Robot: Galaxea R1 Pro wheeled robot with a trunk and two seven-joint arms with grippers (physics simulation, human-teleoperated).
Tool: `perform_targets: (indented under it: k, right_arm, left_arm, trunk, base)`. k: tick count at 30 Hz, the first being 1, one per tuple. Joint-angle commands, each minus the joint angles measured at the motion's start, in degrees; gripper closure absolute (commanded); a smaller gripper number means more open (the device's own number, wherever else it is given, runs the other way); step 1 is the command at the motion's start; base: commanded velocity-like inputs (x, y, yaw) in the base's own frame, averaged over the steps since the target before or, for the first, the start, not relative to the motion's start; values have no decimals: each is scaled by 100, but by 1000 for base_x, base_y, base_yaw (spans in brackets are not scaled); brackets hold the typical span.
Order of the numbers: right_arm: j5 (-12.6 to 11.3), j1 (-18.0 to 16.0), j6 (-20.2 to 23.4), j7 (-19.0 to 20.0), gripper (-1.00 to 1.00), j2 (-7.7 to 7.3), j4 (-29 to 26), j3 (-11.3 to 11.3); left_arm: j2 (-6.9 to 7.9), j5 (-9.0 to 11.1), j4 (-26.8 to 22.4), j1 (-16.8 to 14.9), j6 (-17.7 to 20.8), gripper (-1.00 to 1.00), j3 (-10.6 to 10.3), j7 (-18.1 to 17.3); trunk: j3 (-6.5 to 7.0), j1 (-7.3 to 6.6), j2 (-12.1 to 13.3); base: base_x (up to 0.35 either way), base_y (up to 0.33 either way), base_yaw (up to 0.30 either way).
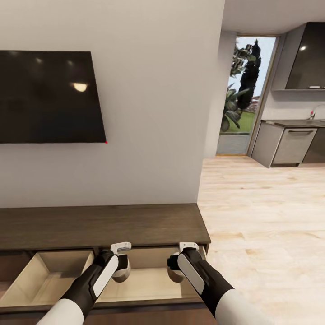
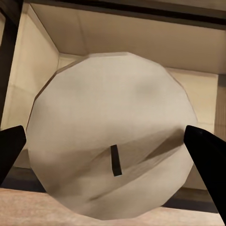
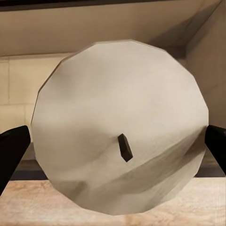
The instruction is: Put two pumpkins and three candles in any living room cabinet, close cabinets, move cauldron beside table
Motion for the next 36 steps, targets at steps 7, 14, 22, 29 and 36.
perform_targets:
  k: [7, 14, 22, 29, 36]
  right_arm:
    - [-58, -6, -2, -57, 100, -3, -7, 20]
    - [-58, -6, -6, -57, 100, -3, -7, 20]
    - [-58, -6, -7, -57, 100, -4, -7, 20]
    - [-58, -6, -22, -54, 100, -3, -55, 20]
    - [-58, -6, -24, -49, 100, -6, -68, 20]
  left_arm:
    - [3, 56, -8, -4, 5, 100, -16, 53]
    - [-3, 56, -8, -4, 3, 100, -16, 51]
    - [-6, 56, -11, -4, 1, 100, -23, 51]
    - [-6, 56, -10, -4, 1, 100, -25, 51]
    - [-6, 56, -13, -4, 1, 100, -25, 51]
  trunk:
    - [-132, 154, -286]
    - [-258, 308, -566]
    - [-401, 483, -887]
    - [-527, 637, -1168]
    - [-653, 791, -1449]
  base:
    - [0, 0, 0]
    - [0, 0, 0]
    - [0, 0, 0]
    - [0, 0, 0]
    - [0, 0, 0]
